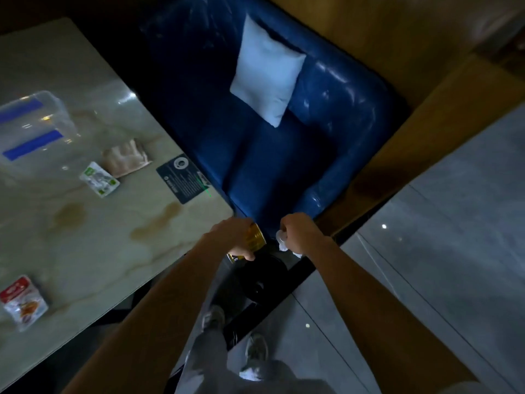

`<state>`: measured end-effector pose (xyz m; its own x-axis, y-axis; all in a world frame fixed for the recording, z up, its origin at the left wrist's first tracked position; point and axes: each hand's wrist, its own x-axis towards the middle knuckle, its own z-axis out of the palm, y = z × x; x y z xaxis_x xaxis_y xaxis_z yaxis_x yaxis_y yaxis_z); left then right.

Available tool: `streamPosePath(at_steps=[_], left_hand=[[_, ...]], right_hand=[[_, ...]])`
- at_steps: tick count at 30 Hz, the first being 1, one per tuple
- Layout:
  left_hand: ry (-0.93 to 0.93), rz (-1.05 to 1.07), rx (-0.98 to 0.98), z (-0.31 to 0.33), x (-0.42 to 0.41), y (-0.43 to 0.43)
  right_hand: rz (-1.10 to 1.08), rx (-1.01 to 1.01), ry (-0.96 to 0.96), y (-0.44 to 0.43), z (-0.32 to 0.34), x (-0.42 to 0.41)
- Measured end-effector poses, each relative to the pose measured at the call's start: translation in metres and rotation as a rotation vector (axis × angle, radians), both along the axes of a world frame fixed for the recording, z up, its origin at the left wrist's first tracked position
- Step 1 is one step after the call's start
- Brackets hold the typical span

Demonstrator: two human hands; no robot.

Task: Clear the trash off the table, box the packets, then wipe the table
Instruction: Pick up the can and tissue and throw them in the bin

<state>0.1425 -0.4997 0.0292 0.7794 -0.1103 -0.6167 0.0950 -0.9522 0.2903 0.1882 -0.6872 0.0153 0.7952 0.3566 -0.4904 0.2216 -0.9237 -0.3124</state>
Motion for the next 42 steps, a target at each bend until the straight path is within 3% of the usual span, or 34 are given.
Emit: streamPosePath(at_steps=[9, 18, 27, 42], left_hand=[[0.096, -0.185, 0.018, -0.046, 0.008, -0.037], [0.176, -0.282, -0.021, -0.130, 0.027, -0.021], [0.287, -0.308, 0.009, -0.265, 0.020, -0.013], [0.279, -0.270, 0.010, -0.488, 0.004, -0.048]], right_hand=[[-0.178, 0.010, 0.075, -0.051, -0.042, -0.024], [-0.242, -0.054, 0.157, -0.040, -0.107, -0.026], [-0.241, -0.059, 0.254, -0.019, -0.244, -0.037], [-0.170, -0.029, 0.373, -0.040, -0.469, -0.051]])
